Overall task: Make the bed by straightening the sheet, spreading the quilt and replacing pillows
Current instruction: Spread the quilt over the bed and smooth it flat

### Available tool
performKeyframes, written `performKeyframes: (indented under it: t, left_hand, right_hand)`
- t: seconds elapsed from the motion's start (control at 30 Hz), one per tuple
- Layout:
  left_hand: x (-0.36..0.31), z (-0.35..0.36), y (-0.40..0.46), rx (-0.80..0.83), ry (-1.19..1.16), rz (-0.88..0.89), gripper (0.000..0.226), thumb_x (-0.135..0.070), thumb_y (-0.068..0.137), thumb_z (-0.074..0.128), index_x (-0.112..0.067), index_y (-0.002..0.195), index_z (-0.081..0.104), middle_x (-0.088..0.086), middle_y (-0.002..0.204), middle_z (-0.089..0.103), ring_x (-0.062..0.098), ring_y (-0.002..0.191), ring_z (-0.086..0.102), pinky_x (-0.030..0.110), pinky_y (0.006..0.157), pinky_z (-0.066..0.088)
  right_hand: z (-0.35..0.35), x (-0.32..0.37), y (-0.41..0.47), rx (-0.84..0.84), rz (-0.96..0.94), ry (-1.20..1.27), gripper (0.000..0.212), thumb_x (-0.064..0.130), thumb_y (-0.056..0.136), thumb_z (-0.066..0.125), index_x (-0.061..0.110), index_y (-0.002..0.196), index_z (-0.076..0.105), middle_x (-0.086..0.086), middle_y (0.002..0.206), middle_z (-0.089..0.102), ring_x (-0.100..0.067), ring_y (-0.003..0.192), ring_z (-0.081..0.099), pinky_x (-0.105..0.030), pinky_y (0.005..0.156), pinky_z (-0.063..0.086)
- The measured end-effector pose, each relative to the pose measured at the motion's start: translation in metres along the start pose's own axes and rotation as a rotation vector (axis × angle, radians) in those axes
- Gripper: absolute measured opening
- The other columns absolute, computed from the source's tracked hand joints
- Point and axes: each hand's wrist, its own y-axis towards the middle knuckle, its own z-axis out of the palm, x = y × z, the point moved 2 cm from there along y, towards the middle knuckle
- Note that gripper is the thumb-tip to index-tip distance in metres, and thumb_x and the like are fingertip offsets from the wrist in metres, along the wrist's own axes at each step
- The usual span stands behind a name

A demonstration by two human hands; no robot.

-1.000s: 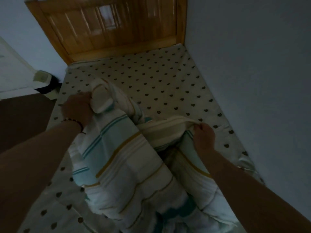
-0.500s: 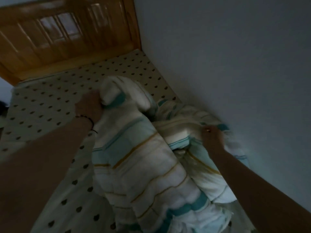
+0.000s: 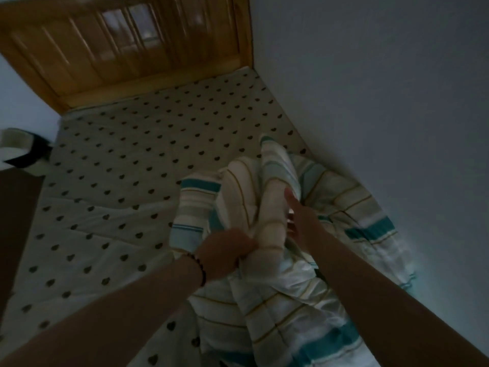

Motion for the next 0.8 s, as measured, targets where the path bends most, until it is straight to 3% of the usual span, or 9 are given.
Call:
performKeyframes:
  t: [0.03, 0.1, 0.2, 0.27, 0.4, 0.53, 0.63, 0.7, 0.8]
  left_hand:
    - [-0.012, 0.007, -0.012, 0.056, -0.038, 0.048, 0.044, -0.018, 0.068, 0.042, -0.025, 0.105, 0.065, 0.001, 0.085, 0.067, 0.022, 0.075, 0.068, 0.026, 0.057, 0.054]
    - [-0.024, 0.015, -0.031, 0.178, -0.185, 0.020, 0.045, -0.007, 0.074, 0.052, -0.021, 0.116, 0.057, 0.008, 0.096, 0.064, 0.028, 0.088, 0.064, 0.032, 0.067, 0.053]
    - [-0.016, 0.029, -0.060, 0.273, -0.374, -0.207, 0.045, -0.007, 0.085, 0.055, -0.022, 0.128, 0.053, 0.006, 0.121, 0.055, 0.024, 0.113, 0.051, 0.035, 0.093, 0.046]
    - [0.003, 0.035, -0.084, 0.255, -0.636, -0.447, 0.058, -0.017, 0.081, 0.061, -0.032, 0.134, 0.044, -0.003, 0.132, 0.048, 0.017, 0.124, 0.045, 0.036, 0.106, 0.040]
    - [0.035, 0.017, -0.121, -0.140, -1.121, -0.902, 0.086, -0.055, 0.063, 0.072, -0.045, 0.136, 0.027, -0.002, 0.130, 0.047, 0.017, 0.113, 0.055, 0.043, 0.098, 0.050]
    - [0.050, -0.008, -0.124, -0.414, -0.888, -1.034, 0.120, -0.071, 0.048, 0.076, -0.037, 0.146, 0.016, -0.005, 0.145, 0.032, 0.015, 0.128, 0.041, 0.039, 0.103, 0.042]
    - [0.051, -0.016, -0.129, -0.413, -0.769, -0.950, 0.128, -0.050, 0.057, 0.086, -0.035, 0.148, -0.002, -0.003, 0.144, 0.028, 0.011, 0.129, 0.034, 0.030, 0.104, 0.036]
    - [0.050, -0.007, -0.140, -0.362, -0.762, -1.016, 0.108, -0.048, 0.066, 0.080, -0.024, 0.150, 0.017, -0.005, 0.127, 0.045, 0.013, 0.117, 0.049, 0.019, 0.092, 0.039]
    - [0.054, 0.010, -0.174, -0.463, -0.694, -1.142, 0.045, -0.047, 0.082, 0.061, -0.017, 0.116, 0.060, -0.005, 0.100, 0.061, 0.017, 0.094, 0.060, 0.020, 0.076, 0.041]
  right_hand:
    - [0.007, -0.005, 0.003, -0.002, 0.012, -0.071, 0.048, 0.053, 0.085, 0.071, 0.011, 0.105, 0.060, -0.010, 0.093, 0.063, -0.021, 0.076, 0.062, -0.027, 0.055, 0.051]
    - [0.023, -0.014, 0.009, -0.008, 0.006, -0.295, 0.049, 0.036, 0.090, 0.071, 0.008, 0.128, 0.056, -0.016, 0.119, 0.060, -0.023, 0.087, 0.059, -0.024, 0.058, 0.051]
    - [0.050, -0.024, 0.015, -0.053, -0.092, -0.470, 0.073, 0.023, 0.092, 0.067, 0.006, 0.152, 0.030, -0.019, 0.148, 0.042, -0.034, 0.124, 0.051, -0.032, 0.096, 0.049]
    - [0.077, -0.023, 0.007, -0.030, -0.183, -0.476, 0.067, 0.021, 0.095, 0.061, 0.010, 0.153, 0.030, -0.014, 0.150, 0.041, -0.034, 0.132, 0.045, -0.037, 0.105, 0.041]
    - [0.140, -0.022, -0.022, 0.095, -0.315, -0.573, 0.067, 0.020, 0.095, 0.060, 0.015, 0.154, 0.030, -0.011, 0.152, 0.040, -0.032, 0.137, 0.040, -0.035, 0.110, 0.035]
    - [0.174, -0.033, -0.045, 0.265, -0.433, -0.708, 0.058, 0.025, 0.092, 0.061, 0.018, 0.147, 0.042, -0.007, 0.143, 0.051, -0.028, 0.132, 0.048, -0.046, 0.111, 0.039]
    - [0.195, -0.049, -0.060, 0.493, -0.417, -0.785, 0.053, 0.017, 0.090, 0.064, 0.015, 0.141, 0.048, -0.010, 0.135, 0.058, -0.028, 0.124, 0.056, -0.045, 0.106, 0.045]
    - [0.200, -0.060, -0.070, 0.652, -0.387, -0.870, 0.053, 0.014, 0.091, 0.065, 0.017, 0.141, 0.049, -0.008, 0.136, 0.058, -0.025, 0.126, 0.054, -0.036, 0.106, 0.044]
    - [0.193, -0.074, -0.070, 0.839, -0.376, -0.794, 0.048, 0.012, 0.089, 0.067, 0.017, 0.135, 0.057, -0.001, 0.131, 0.061, -0.016, 0.121, 0.059, -0.036, 0.104, 0.048]
